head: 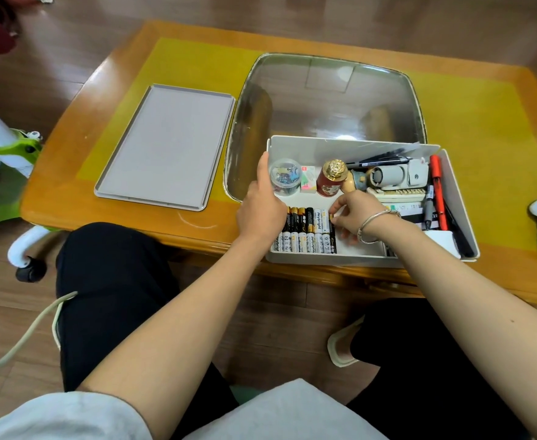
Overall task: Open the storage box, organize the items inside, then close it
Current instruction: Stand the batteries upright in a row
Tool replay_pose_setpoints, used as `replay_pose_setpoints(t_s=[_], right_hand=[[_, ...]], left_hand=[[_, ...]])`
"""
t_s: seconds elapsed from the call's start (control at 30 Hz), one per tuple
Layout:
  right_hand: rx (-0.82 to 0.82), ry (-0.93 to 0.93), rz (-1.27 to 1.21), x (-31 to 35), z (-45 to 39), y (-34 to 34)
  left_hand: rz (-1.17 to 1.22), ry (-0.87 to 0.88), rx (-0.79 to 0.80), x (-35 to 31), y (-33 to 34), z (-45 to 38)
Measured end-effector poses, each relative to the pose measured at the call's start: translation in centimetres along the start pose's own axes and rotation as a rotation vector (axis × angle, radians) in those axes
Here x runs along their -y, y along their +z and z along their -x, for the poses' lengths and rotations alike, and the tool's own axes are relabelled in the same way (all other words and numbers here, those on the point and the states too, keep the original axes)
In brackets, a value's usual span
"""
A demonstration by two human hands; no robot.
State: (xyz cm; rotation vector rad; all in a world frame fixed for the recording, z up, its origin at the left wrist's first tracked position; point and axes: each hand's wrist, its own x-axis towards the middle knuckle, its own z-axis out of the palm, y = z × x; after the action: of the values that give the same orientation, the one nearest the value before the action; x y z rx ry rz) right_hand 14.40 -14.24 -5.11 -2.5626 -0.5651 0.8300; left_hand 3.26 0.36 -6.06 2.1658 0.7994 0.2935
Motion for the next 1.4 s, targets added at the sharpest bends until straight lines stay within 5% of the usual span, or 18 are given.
replay_pose_setpoints(t_s=[0.53, 0.8, 1.07, 1.27, 1.4], right_hand=[[0.135, 0.115, -0.126, 0.4, 1.0, 0.3], [0.075, -0.096, 0.230, 0.2, 0.6, 0.6], [0.058, -0.144, 0.302, 0.0, -0.1, 0.8], [-0.061, -0.347, 0.363, 1.3, 0.1, 1.3], [0.001, -0.460, 0.384, 3.7, -0.1, 2.3]], left_hand=[[-0.010, -0.003, 0.003, -0.1, -0.1, 0.1], [-0.020, -0.005, 0.011, -0.2, -0.1, 0.1], [-0.029, -0.010, 0.012, -0.2, 0.0, 0.1], [-0.017, -0.003, 0.003, -0.2, 0.0, 0.1], [-0.012, -0.005, 0.007, -0.1, -0.1, 0.1]])
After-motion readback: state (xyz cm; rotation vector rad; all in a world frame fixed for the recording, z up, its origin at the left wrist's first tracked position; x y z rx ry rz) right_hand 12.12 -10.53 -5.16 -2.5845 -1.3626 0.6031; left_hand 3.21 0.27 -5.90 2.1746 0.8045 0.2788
